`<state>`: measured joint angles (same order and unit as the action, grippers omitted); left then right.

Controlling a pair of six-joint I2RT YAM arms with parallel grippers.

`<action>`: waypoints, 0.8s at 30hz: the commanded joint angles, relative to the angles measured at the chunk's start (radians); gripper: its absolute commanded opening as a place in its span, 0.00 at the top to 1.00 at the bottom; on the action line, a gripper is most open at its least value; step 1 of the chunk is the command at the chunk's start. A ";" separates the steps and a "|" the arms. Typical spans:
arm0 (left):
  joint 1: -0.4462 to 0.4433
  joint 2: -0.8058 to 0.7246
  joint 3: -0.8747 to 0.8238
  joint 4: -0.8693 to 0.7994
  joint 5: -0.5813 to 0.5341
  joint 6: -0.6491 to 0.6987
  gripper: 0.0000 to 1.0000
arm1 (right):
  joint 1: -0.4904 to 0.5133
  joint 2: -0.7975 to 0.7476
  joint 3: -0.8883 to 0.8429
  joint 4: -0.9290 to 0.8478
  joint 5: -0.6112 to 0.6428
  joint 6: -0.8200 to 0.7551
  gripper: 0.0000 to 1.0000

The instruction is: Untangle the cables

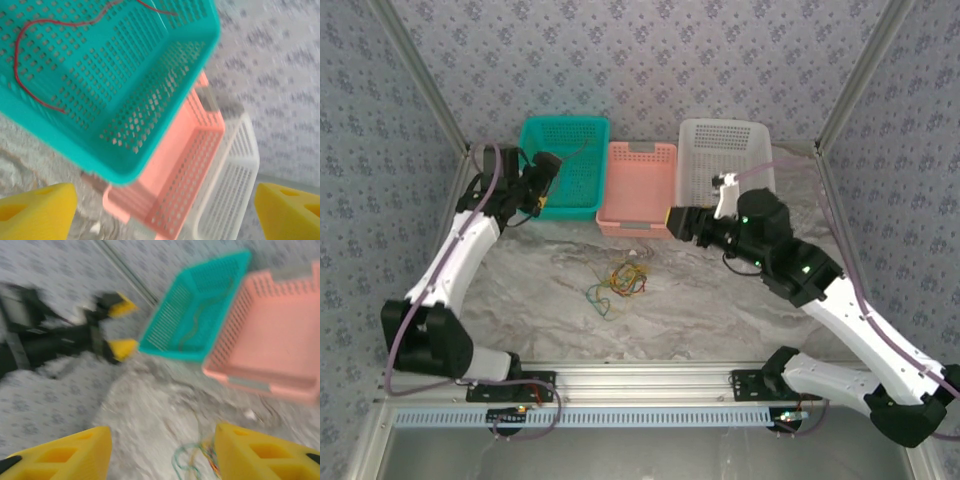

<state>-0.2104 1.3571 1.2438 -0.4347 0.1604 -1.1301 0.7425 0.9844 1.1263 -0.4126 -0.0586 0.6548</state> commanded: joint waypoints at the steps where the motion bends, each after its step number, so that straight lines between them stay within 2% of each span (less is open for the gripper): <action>1: -0.123 -0.085 -0.068 -0.167 -0.111 0.149 0.20 | 0.028 0.024 -0.152 -0.023 0.048 0.109 0.46; 3: -0.228 -0.122 -0.166 -0.176 -0.150 0.167 0.29 | 0.054 0.047 -0.246 0.045 0.041 0.154 0.46; 6: -0.376 -0.148 -0.343 -0.127 -0.198 0.105 0.45 | 0.084 0.114 -0.355 0.183 0.026 0.210 0.48; 8: -0.462 -0.136 -0.452 -0.010 -0.192 0.064 0.48 | 0.110 0.186 -0.369 0.236 0.053 0.186 0.48; 11: -0.545 -0.058 -0.472 0.054 -0.207 0.075 0.48 | 0.111 0.307 -0.353 0.287 0.027 0.089 0.50; 14: -0.593 0.027 -0.432 0.036 -0.263 0.112 0.48 | 0.104 0.415 -0.309 0.291 0.014 -0.013 0.51; 18: -0.597 0.116 -0.433 0.078 -0.284 0.119 0.48 | 0.066 0.527 -0.288 0.337 -0.071 -0.017 0.50; 21: -0.597 0.179 -0.423 0.120 -0.307 0.140 0.48 | 0.064 0.611 -0.275 0.387 -0.092 -0.017 0.53; 23: -0.596 0.225 -0.410 0.126 -0.323 0.140 0.54 | 0.062 0.688 -0.242 0.397 -0.108 -0.050 0.59; 24: -0.597 0.239 -0.408 0.126 -0.329 0.136 0.61 | 0.061 0.717 -0.226 0.401 -0.113 -0.051 0.62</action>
<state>-0.8055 1.5558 0.8097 -0.3359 -0.1143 -1.0065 0.8062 1.6375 0.8478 -0.0578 -0.1295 0.6479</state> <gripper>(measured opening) 0.425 0.394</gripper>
